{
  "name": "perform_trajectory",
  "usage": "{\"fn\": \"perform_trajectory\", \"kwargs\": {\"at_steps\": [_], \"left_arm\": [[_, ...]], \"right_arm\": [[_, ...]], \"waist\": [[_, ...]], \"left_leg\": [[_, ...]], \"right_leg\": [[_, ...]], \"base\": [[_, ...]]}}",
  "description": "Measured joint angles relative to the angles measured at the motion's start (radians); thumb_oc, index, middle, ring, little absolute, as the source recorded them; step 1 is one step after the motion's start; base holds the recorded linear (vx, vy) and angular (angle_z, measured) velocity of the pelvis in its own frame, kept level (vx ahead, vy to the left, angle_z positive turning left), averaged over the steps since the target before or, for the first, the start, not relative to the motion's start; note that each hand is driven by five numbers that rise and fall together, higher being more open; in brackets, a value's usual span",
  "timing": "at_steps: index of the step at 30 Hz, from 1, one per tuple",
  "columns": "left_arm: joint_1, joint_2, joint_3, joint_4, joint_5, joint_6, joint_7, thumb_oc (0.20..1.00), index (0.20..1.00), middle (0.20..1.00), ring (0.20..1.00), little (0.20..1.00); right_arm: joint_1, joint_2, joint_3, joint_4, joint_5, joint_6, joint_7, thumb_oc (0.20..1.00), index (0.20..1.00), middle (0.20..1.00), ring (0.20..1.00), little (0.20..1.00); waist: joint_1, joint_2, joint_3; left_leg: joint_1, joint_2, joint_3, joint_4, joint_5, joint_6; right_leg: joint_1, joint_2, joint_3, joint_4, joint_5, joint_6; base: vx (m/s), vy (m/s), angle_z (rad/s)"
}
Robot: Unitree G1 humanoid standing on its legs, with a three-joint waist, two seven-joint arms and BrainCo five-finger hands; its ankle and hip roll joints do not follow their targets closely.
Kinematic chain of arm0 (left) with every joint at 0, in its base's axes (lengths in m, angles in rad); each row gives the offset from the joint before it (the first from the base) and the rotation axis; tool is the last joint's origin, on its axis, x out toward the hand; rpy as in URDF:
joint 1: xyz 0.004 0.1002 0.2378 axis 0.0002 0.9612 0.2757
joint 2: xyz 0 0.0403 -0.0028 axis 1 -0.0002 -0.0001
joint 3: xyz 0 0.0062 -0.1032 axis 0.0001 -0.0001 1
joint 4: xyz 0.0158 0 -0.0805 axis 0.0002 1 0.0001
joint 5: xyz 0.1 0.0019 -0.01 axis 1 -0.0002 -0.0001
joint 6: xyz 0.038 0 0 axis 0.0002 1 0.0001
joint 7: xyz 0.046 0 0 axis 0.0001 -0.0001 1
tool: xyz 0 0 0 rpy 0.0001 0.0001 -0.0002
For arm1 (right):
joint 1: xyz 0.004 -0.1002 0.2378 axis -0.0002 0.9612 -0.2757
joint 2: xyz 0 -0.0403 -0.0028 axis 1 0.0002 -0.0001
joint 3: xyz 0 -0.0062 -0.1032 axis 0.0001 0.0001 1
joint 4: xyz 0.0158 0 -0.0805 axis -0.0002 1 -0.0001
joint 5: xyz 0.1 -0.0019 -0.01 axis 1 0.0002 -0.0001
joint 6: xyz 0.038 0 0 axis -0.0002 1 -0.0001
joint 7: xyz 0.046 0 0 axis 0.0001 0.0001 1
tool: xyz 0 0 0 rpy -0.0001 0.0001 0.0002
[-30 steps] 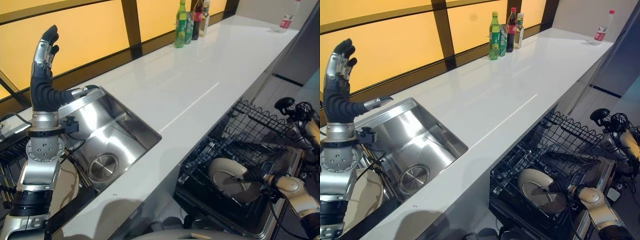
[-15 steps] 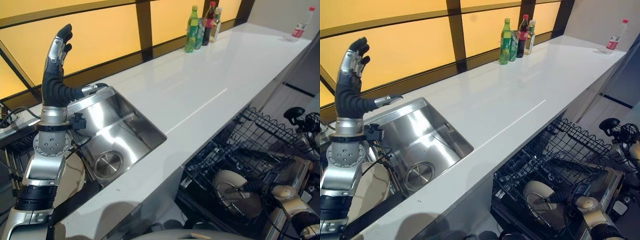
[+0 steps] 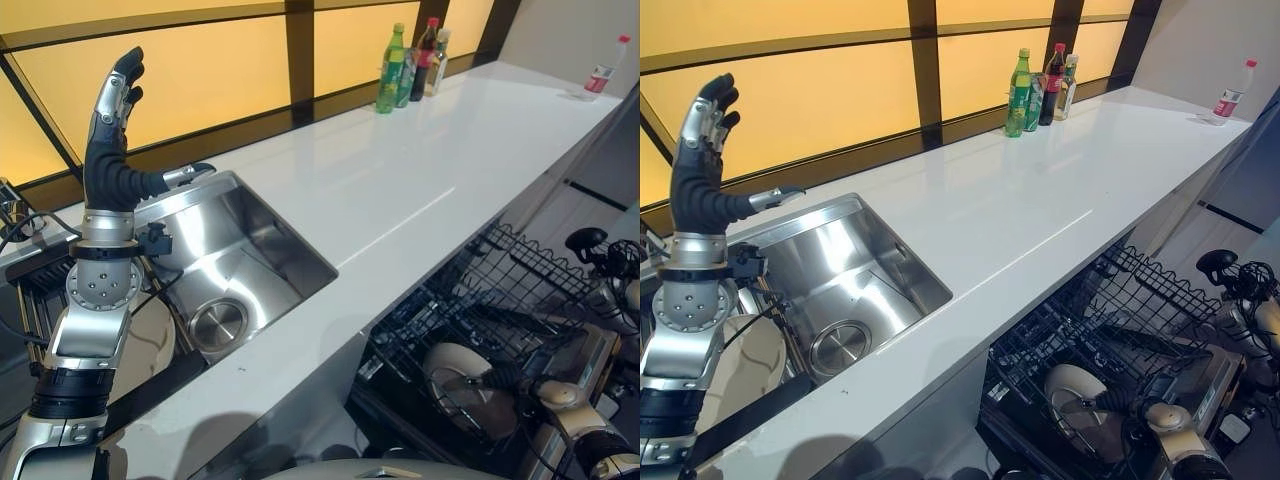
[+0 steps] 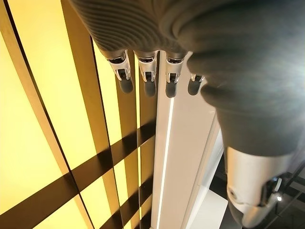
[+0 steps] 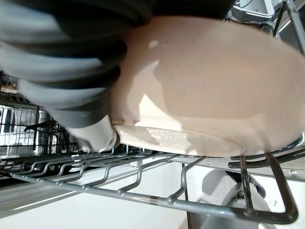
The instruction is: Pick up plates and place into dishwasher.
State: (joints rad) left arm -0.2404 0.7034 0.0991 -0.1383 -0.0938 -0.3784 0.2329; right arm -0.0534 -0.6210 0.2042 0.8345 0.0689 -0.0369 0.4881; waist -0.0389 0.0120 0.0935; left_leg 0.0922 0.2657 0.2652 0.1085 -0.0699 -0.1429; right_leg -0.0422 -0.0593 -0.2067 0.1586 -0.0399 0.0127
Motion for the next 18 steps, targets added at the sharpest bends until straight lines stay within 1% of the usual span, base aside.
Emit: {"fn": "perform_trajectory", "kwargs": {"at_steps": [3,4,7,13,18], "left_arm": [[0.000,0.001,0.000,0.000,-0.001,0.000,0.000,1.000,1.000,1.000,1.000,1.000],[0.000,0.001,0.000,0.000,-0.001,0.000,0.000,1.000,1.000,1.000,1.000,1.000],[0.000,0.001,0.000,0.000,-0.002,0.000,0.002,1.000,1.000,1.000,1.000,1.000],[-0.004,0.001,0.000,0.000,-0.001,0.000,0.003,1.000,1.000,1.000,1.000,1.000],[-0.004,0.001,0.000,0.000,-0.001,0.000,0.005,1.000,1.000,1.000,1.000,1.000]], "right_arm": [[0.017,0.005,0.004,-0.001,0.000,0.004,-0.014,1.000,1.000,1.000,1.000,1.000],[0.025,0.012,0.014,-0.003,-0.001,0.015,-0.022,1.000,1.000,1.000,1.000,1.000],[0.043,0.021,0.020,-0.025,0.001,0.023,-0.059,1.000,1.000,1.000,1.000,1.000],[0.059,0.020,0.018,-0.071,0.003,0.043,-0.084,1.000,1.000,1.000,1.000,1.000],[0.068,0.020,0.008,-0.098,0.003,0.047,-0.093,1.000,1.000,1.000,1.000,1.000]], "waist": [[0.000,0.000,0.000],[0.000,0.000,0.000],[-0.004,0.005,0.003],[-0.002,0.008,0.004],[-0.002,0.013,0.008]], "left_leg": [[0.000,0.000,0.000,-0.001,0.000,0.000],[0.000,0.000,0.000,-0.001,0.000,0.000],[0.000,-0.002,0.000,-0.004,0.000,0.000],[0.000,-0.005,0.001,-0.004,0.000,0.000],[0.000,-0.007,0.001,-0.004,0.001,-0.001]], "right_leg": [[0.000,0.000,0.000,0.000,0.000,0.000],[-0.001,0.000,0.000,0.000,-0.001,0.000],[-0.002,-0.002,0.000,0.000,-0.001,0.001],[-0.003,0.000,0.000,-0.003,-0.003,0.002],[-0.002,0.000,0.000,-0.003,-0.005,0.003]], "base": [[0.00,0.000,0.00],[0.00,0.000,0.00],[0.00,0.000,0.00],[0.00,0.000,0.00],[-0.01,0.001,0.00]]}}
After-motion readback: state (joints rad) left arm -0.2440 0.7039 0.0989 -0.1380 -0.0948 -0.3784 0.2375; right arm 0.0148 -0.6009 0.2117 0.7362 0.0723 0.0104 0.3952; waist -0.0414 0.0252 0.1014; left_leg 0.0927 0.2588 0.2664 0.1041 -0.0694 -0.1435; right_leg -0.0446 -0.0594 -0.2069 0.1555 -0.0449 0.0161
